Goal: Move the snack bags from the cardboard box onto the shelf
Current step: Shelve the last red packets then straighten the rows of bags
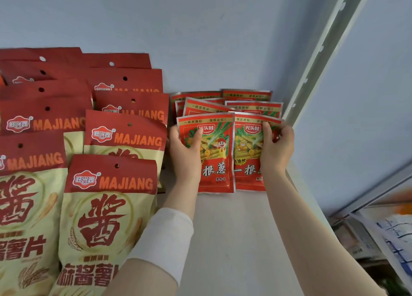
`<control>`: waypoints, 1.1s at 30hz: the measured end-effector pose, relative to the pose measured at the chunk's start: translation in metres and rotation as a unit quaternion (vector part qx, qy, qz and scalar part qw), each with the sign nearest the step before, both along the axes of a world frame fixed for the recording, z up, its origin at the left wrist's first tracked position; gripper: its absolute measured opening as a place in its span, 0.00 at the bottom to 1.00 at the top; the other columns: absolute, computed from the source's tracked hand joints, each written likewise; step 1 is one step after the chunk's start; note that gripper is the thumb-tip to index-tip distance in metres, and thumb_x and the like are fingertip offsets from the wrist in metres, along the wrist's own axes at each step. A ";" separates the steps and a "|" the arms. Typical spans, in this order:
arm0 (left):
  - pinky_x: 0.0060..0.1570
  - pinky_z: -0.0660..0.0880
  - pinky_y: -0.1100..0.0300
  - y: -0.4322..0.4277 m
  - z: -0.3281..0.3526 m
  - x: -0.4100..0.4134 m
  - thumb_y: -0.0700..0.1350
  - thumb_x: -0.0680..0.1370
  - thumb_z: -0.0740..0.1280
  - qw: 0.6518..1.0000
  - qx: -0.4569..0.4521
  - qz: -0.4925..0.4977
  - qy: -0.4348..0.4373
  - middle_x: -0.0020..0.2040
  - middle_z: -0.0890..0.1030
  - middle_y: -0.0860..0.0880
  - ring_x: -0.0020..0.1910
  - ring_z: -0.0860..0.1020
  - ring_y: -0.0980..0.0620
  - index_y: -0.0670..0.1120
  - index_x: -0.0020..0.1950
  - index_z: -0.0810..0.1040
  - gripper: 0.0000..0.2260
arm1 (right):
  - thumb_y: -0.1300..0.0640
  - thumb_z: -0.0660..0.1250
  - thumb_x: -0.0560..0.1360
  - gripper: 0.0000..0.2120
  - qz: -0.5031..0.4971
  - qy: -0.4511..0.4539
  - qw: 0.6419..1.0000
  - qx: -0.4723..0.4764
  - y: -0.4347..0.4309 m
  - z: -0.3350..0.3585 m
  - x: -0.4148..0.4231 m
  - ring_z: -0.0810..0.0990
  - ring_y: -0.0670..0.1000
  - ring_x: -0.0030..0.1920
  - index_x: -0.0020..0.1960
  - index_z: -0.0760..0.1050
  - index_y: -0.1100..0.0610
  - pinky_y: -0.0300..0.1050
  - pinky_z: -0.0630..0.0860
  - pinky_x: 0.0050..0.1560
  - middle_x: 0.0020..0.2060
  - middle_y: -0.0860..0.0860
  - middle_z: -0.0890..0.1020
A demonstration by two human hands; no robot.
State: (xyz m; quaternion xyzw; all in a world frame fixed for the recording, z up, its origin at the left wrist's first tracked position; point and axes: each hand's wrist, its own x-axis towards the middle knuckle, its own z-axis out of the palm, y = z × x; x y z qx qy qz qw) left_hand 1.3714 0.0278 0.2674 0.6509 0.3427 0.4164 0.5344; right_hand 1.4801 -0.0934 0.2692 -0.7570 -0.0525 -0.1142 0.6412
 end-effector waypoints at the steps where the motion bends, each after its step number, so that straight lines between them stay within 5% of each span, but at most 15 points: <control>1: 0.35 0.68 0.75 0.001 -0.001 0.001 0.53 0.76 0.67 1.000 -0.004 0.003 0.000 0.45 0.73 0.64 0.42 0.74 0.70 0.50 0.58 0.70 0.14 | 0.47 0.65 0.76 0.06 0.002 0.003 1.000 -0.005 0.002 -0.001 0.002 0.78 0.43 0.47 0.49 0.70 0.48 0.39 0.77 0.47 0.50 0.47 0.77; 5: 0.37 0.68 0.74 0.005 -0.001 0.005 0.51 0.76 0.68 1.000 -0.003 0.007 -0.005 0.46 0.75 0.62 0.43 0.74 0.68 0.50 0.56 0.70 0.12 | 0.46 0.65 0.75 0.15 0.009 0.011 1.000 -0.017 0.010 -0.001 0.006 0.78 0.48 0.53 0.58 0.72 0.53 0.45 0.78 0.52 0.56 0.49 0.77; 9: 0.39 0.69 0.82 0.006 0.004 0.009 0.50 0.76 0.68 0.999 0.026 0.028 -0.031 0.47 0.74 0.61 0.44 0.74 0.70 0.50 0.55 0.69 0.12 | 0.47 0.65 0.75 0.10 0.006 -0.016 1.000 0.008 0.014 0.007 0.008 0.78 0.47 0.52 0.53 0.71 0.51 0.45 0.78 0.52 0.53 0.49 0.78; 15: 0.45 0.71 0.73 0.005 -0.004 0.013 0.52 0.76 0.66 0.998 0.049 0.033 -0.035 0.53 0.74 0.57 0.52 0.76 0.61 0.50 0.59 0.68 0.15 | 0.45 0.62 0.76 0.11 0.013 0.025 1.000 0.009 0.015 -0.003 0.011 0.78 0.39 0.41 0.51 0.65 0.50 0.30 0.70 0.33 0.44 0.44 0.77; 21: 0.48 0.70 0.71 0.003 -0.010 0.017 0.52 0.76 0.67 0.991 0.104 0.078 -0.007 0.60 0.75 0.48 0.57 0.75 0.55 0.44 0.65 0.66 0.22 | 0.44 0.61 0.77 0.13 0.006 0.024 0.999 -0.021 0.014 -0.006 0.010 0.76 0.36 0.36 0.55 0.64 0.49 0.25 0.67 0.28 0.40 0.37 0.73; 26: 0.57 0.74 0.60 -0.002 -0.013 0.016 0.48 0.77 0.67 0.982 0.171 0.079 -0.024 0.67 0.70 0.43 0.64 0.73 0.50 0.42 0.70 0.61 0.26 | 0.43 0.60 0.77 0.23 0.031 0.003 0.999 -0.042 0.013 -0.005 0.007 0.76 0.40 0.45 0.68 0.60 0.51 0.30 0.69 0.36 0.54 0.42 0.74; 33: 0.67 0.65 0.57 -0.006 -0.015 0.015 0.48 0.79 0.62 0.962 0.247 0.106 0.049 0.74 0.61 0.41 0.74 0.60 0.46 0.41 0.70 0.65 0.22 | 0.42 0.60 0.76 0.28 0.042 -0.002 0.993 -0.106 0.010 -0.005 0.005 0.78 0.49 0.57 0.70 0.54 0.50 0.38 0.73 0.44 0.65 0.48 0.72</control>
